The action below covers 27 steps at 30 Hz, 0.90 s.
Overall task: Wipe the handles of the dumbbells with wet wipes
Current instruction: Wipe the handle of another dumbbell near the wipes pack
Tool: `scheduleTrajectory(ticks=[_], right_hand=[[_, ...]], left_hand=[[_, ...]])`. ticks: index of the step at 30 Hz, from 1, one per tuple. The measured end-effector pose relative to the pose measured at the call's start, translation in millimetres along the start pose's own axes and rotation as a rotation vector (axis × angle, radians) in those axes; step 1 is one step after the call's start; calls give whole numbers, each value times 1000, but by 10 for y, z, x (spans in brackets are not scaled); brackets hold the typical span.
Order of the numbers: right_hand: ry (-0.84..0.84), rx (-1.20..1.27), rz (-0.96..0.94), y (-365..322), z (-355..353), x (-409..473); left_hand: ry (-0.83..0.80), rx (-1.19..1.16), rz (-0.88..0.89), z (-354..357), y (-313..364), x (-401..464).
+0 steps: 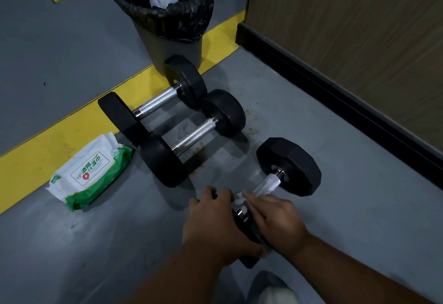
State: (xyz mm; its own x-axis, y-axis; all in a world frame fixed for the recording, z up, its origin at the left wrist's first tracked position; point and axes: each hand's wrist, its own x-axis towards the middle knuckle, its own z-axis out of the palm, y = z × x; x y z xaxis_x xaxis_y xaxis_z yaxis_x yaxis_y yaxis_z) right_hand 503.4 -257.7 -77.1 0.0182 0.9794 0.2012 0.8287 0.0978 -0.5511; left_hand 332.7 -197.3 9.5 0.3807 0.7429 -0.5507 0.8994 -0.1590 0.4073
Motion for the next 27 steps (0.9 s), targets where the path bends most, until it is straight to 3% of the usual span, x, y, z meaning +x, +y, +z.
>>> scheduleTrajectory(ticks=[2,5,7,11,13,15,17,20,22,23,27], right_hand=[[3,-18,28,7,-41,80],[108,219,404,36,-75,102],[151,245,412,-26,-11,21],[20,325,303,-102,66,-99],[38,459,454,-9,-43,29],[177,575,602,71,-105,86],[176,660,674,-10,-61,68],[-12,502,411,-268,2,-47],[19,240,137,-162,-22,-37],[68,171,99,-37,-44,15],[378,245,440,140,-68,110]], left_hand=[[0,6,0,-2,-5,5],[-10,-6,-11,3,-8,3],[-3,-14,-6,10,-11,2],[4,-4,12,6,-14,10],[5,-2,8,2,-11,10],[4,0,4,4,-11,8],[9,-3,4,7,-12,2],[18,0,27,9,-15,-2],[19,-5,27,7,-18,-3],[15,-7,22,3,-17,-2],[2,-1,5,11,-17,-2]])
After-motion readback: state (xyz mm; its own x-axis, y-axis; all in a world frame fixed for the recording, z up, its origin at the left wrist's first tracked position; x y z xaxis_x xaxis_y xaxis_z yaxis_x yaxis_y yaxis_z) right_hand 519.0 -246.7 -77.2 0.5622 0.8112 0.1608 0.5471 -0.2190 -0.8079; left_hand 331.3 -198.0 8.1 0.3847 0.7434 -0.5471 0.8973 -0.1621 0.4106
